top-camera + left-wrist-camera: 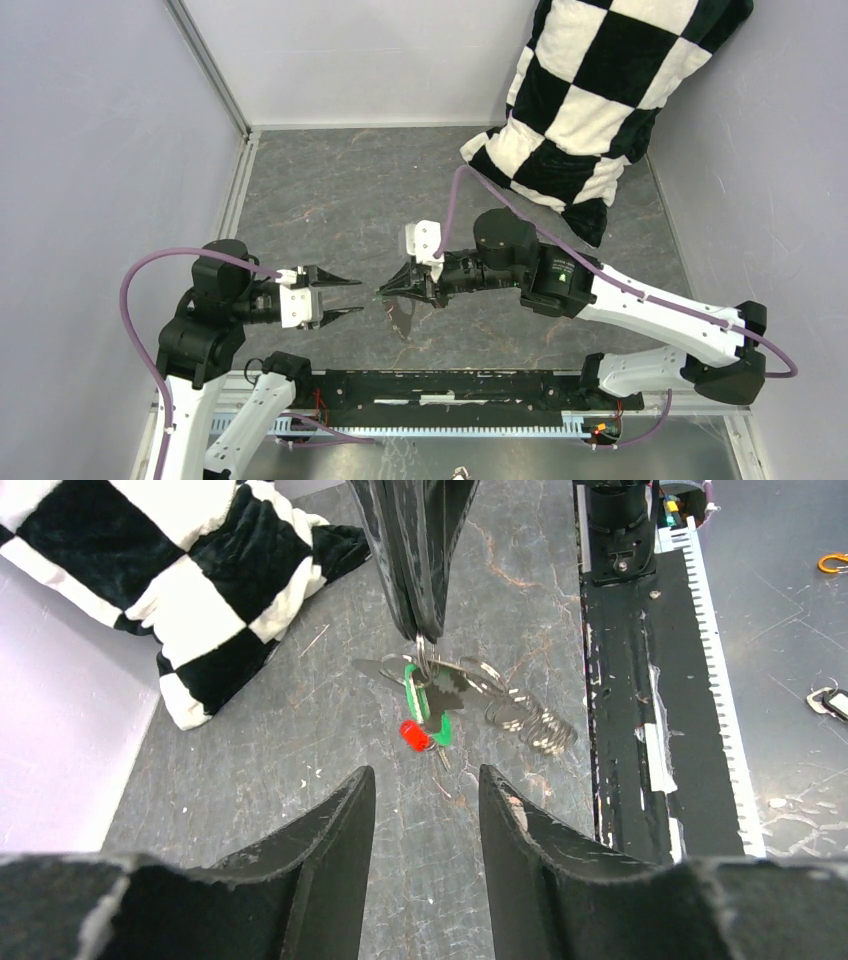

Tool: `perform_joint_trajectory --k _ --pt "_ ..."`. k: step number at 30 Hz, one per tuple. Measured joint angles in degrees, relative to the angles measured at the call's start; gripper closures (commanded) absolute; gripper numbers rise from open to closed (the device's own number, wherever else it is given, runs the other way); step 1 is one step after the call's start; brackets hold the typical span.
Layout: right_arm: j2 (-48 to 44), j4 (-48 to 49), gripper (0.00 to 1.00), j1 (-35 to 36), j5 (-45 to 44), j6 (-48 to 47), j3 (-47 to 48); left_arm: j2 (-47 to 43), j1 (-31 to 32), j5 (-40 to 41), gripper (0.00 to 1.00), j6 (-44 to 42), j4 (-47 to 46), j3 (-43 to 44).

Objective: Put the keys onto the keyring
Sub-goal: Adjust the key on the keyring.

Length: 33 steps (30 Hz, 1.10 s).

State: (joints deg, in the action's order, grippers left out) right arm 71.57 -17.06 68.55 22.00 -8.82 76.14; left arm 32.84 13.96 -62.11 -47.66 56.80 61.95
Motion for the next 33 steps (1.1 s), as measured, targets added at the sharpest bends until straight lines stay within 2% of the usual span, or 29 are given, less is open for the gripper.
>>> perform_joint_trajectory --k 7,12,18,24,28,31,33 --pt "-3.4 16.7 1.0 -0.2 2.2 7.0 -10.1 0.0 0.0 -2.3 0.47 2.7 -3.0 0.0" --pt "-4.6 27.3 1.0 -0.2 1.9 11.7 -18.5 0.0 0.0 -4.4 0.54 5.2 -5.5 0.3" --pt "-6.8 42.7 1.0 -0.2 1.8 16.7 -28.3 -0.8 0.0 -4.4 0.54 5.5 -6.2 0.3" --pt "-6.8 50.2 1.0 -0.2 2.9 19.4 -28.5 -1.3 0.0 -4.4 0.47 4.7 -5.1 0.3" --pt "-5.9 51.1 1.0 -0.4 5.9 19.9 -27.3 -1.3 0.0 -4.5 0.42 4.3 -4.5 0.3" --pt "-3.7 48.9 1.0 -0.4 8.9 19.7 -23.9 -1.3 0.0 -4.6 0.42 4.0 -4.3 0.3" --pt "-1.7 46.2 1.0 -0.4 11.4 19.3 -20.5 -1.3 0.0 -4.8 0.46 3.8 -4.1 0.3"
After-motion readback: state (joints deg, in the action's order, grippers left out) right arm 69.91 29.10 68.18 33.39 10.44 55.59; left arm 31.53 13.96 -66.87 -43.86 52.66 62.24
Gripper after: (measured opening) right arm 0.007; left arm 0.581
